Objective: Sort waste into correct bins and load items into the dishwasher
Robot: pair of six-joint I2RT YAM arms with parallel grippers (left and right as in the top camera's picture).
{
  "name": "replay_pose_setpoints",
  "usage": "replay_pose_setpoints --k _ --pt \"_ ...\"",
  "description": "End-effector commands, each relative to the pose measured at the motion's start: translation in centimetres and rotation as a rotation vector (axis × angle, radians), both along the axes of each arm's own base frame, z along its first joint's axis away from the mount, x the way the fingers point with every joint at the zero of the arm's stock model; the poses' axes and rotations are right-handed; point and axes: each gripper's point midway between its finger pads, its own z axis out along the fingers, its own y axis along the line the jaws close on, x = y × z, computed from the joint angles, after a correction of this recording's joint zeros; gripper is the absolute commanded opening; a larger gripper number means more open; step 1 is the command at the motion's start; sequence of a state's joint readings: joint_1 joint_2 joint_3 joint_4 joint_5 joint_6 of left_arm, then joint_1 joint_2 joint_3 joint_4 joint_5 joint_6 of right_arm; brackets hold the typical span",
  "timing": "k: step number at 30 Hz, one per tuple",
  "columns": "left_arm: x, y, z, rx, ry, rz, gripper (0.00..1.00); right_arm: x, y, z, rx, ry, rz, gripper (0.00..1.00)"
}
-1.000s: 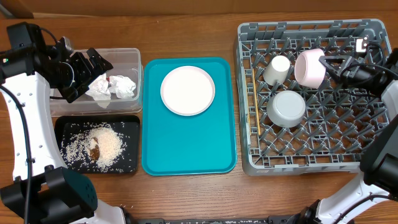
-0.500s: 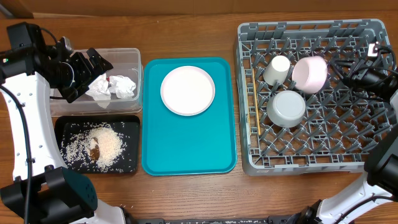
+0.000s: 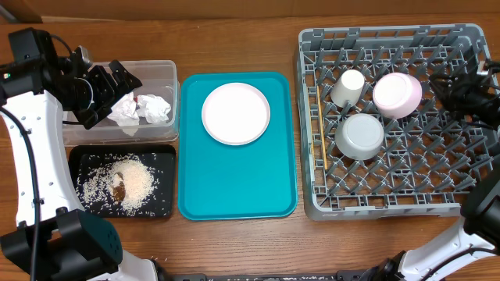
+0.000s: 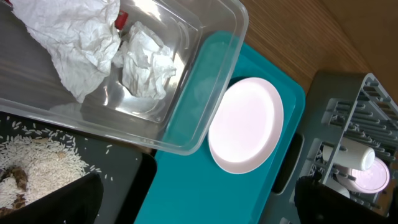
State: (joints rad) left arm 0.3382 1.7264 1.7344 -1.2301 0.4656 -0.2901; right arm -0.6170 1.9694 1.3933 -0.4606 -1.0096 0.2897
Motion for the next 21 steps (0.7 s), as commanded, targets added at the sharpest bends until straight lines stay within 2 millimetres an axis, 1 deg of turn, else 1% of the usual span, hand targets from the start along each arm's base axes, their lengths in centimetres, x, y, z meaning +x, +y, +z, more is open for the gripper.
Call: replay_pose_setpoints --k 1,3,4,6,8,10,12,13,17,18,20,21 --pt "0.4 0.0 0.5 0.004 -0.01 0.007 1.0 0.0 -1.5 3.8 -0.181 -0.017 -0.09 0.24" --pt "0.4 0.0 0.5 0.004 -0.01 0.007 1.0 -0.2 -1.0 5.1 -0.229 -0.03 -0.089 0.23" --pt "0.4 0.0 0.5 0.004 -0.01 0.007 1.0 -0.4 -0.5 5.8 -0.261 -0.039 -0.082 0.23" --pt "0.4 0.0 0.5 0.004 -0.01 0.007 1.0 -0.6 0.6 6.8 -0.333 -0.035 -0.078 0.18" --pt "0.4 0.0 0.5 0.004 -0.01 0.007 1.0 -0.5 2.3 7.4 -0.446 -0.03 -0.058 0.12" --pt "0.4 0.0 0.5 0.004 -0.01 0.007 1.0 -0.2 3.8 7.4 -0.543 -0.014 -0.042 0.08" --pt "0.4 0.0 0.5 0.004 -0.01 0.007 1.0 0.2 5.4 6.3 -0.676 0.04 -0.03 0.04" --pt "0.4 0.0 0.5 0.005 -0.011 0.007 1.0 0.2 5.6 6.0 -0.706 0.054 -0.029 0.04" --pt "0.4 0.0 0.5 0.004 -0.01 0.007 1.0 0.6 8.1 2.9 -0.903 0.153 0.024 0.04" --pt "0.4 0.0 0.5 0.005 -0.011 0.007 1.0 0.7 8.3 2.3 -0.941 0.177 0.02 0.04" --pt "0.4 0.0 0.5 0.004 -0.01 0.007 1.0 0.6 7.9 1.2 -1.025 0.232 -0.003 0.04" --pt "0.4 0.0 0.5 0.004 -0.01 0.007 1.0 0.3 7.1 -0.1 -1.092 0.295 -0.018 0.04"
